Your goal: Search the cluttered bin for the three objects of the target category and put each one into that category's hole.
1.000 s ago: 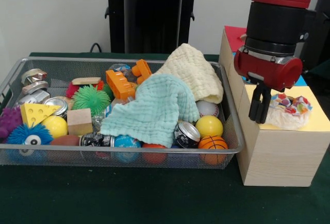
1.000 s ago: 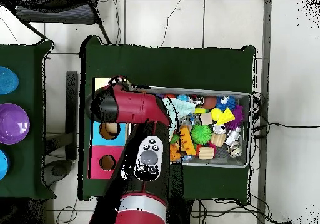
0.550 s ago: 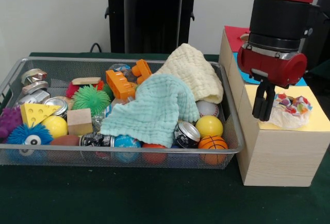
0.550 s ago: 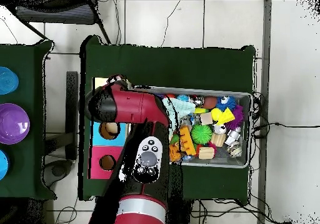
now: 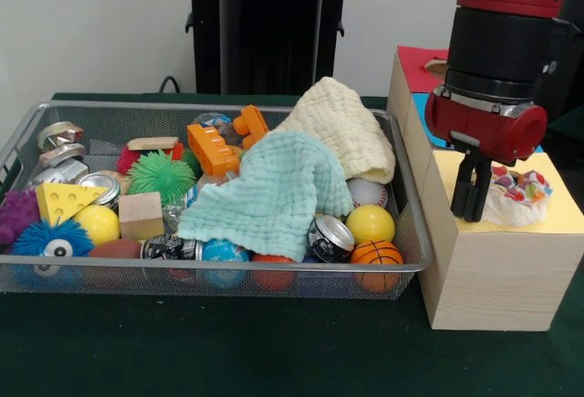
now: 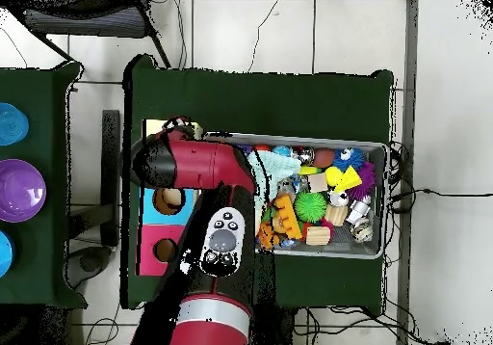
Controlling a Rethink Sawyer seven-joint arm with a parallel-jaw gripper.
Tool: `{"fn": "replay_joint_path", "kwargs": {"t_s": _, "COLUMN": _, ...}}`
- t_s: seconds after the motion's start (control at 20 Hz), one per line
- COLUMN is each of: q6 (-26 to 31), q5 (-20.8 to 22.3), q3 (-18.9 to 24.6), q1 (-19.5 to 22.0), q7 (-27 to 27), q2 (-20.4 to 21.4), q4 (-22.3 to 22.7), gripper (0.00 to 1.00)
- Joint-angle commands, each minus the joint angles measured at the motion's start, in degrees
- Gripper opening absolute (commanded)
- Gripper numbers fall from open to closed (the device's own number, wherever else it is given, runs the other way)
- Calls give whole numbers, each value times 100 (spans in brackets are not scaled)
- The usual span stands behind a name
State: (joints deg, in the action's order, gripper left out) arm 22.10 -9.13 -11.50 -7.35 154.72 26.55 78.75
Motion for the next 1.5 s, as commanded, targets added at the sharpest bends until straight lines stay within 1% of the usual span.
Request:
{"fn": "replay_joint_path", "kwargs": {"t_s": 0.05, "q6": -24, "q5": -186, "q3": 530, "q1": -7, "q7": 530, "q2": -405, "q4": -55, "gripper": 0}}
{"fn": "replay_joint_path", "kwargs": {"t_s": 0.3, "q6": 75, "q5": -211, "q3": 813, "q1": 178, "q7": 303, "q2": -295, "q4": 67, "gripper": 0}}
{"fn": "replay_joint_path", "kwargs": {"t_s": 0.4, "q6": 22, "q5": -175, "q3": 788, "q1": 192, "q7": 282, "q2": -381, "q4": -23, "gripper": 0}}
{"fn": "replay_joint_path", "kwargs": {"t_s": 0.55, "q6": -60, "q5": -139, "q3": 991, "q1": 373, "q7": 107, "q2": -531, "q4": -132, "gripper": 0}}
{"fn": "replay_joint_path", "kwargs": {"t_s": 0.65, "q6": -16, "q5": -116, "q3": 1021, "q1": 397, "q7": 83, "q2": -556, "q4": -184, "gripper": 0}}
{"fn": "replay_joint_path", "kwargs": {"t_s": 0.95, "q6": 421, "q5": -47, "q3": 1226, "q1": 546, "q7": -114, "q2": -436, "q4": -75, "gripper": 0}}
{"fn": "replay_joint_path", "kwargs": {"t_s": 1.2, "q6": 913, "q5": 26, "q3": 1191, "q1": 510, "q7": -139, "q2": -274, "q4": 78, "gripper": 0}}
{"fn": "replay_joint_path", "kwargs": {"t_s": 1.4, "q6": 1259, "q5": 70, "q3": 1111, "q1": 495, "q7": -126, "q2": -162, "q4": 127, "gripper": 0}}
{"fn": "replay_joint_path", "kwargs": {"t_s": 1.5, "q6": 1429, "q5": 95, "q3": 1011, "q1": 414, "q7": -64, "q2": -100, "q4": 135, "gripper": 0}}
